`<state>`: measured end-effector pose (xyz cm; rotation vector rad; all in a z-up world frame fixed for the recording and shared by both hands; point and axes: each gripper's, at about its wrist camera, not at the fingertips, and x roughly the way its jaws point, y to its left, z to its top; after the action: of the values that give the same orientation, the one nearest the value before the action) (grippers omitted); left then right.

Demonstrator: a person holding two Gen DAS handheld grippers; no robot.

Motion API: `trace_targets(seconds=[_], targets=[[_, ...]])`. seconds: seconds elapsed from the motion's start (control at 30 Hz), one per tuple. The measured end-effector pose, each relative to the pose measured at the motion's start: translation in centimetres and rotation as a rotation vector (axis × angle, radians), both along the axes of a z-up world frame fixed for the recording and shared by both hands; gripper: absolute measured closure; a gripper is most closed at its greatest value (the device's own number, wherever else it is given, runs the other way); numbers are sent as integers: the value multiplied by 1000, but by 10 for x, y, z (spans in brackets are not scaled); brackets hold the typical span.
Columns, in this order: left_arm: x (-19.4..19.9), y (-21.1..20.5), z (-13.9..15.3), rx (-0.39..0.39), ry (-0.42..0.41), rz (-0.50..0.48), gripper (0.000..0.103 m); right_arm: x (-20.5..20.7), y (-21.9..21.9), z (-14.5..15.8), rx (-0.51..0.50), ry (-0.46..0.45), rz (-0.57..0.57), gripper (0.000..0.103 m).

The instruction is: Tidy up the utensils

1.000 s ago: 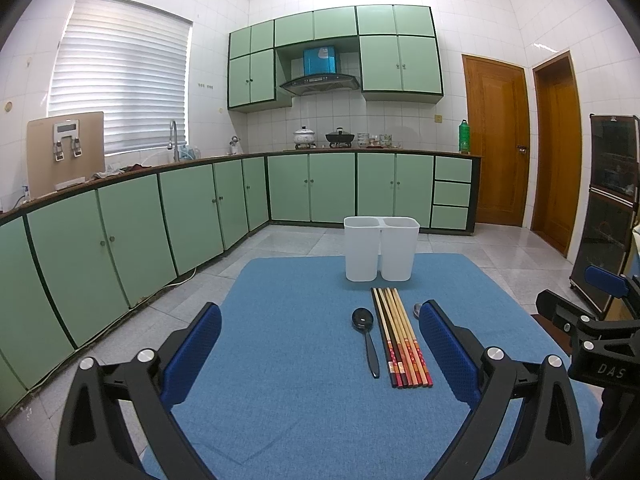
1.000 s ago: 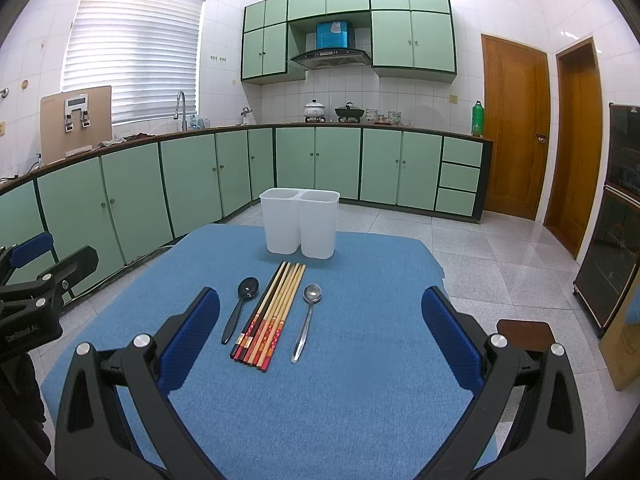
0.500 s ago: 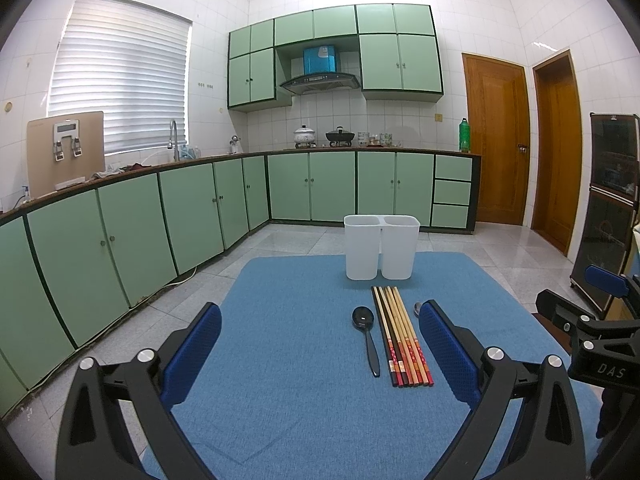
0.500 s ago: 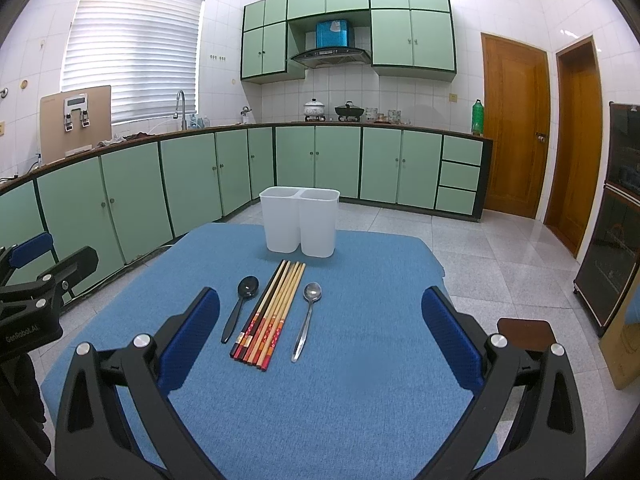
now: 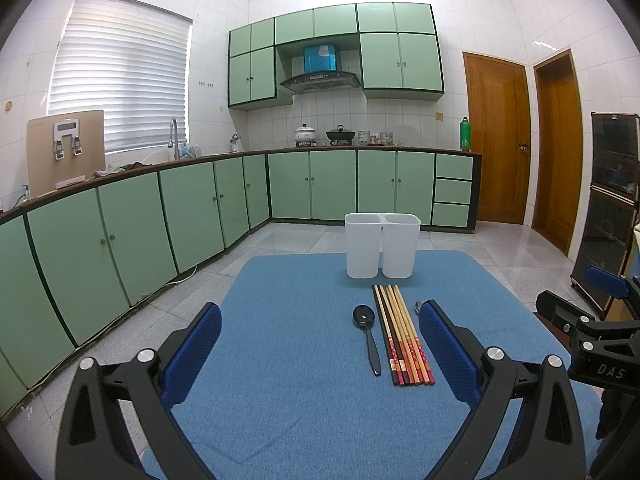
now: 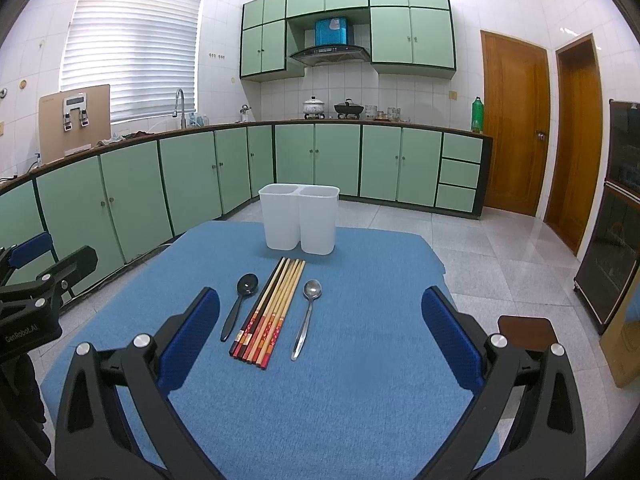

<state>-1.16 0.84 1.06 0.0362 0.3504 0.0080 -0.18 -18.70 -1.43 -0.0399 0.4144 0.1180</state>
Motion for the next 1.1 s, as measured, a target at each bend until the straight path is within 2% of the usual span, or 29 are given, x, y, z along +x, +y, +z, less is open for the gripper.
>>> trace_targets(seconds=[0.73,1.1], targets=[[14,0,-13,2,34,8,6,9,3,-20,1,28,-3,5],[40,1,-24,14,91,16,6,31,1,-22,7,84,5,5]])
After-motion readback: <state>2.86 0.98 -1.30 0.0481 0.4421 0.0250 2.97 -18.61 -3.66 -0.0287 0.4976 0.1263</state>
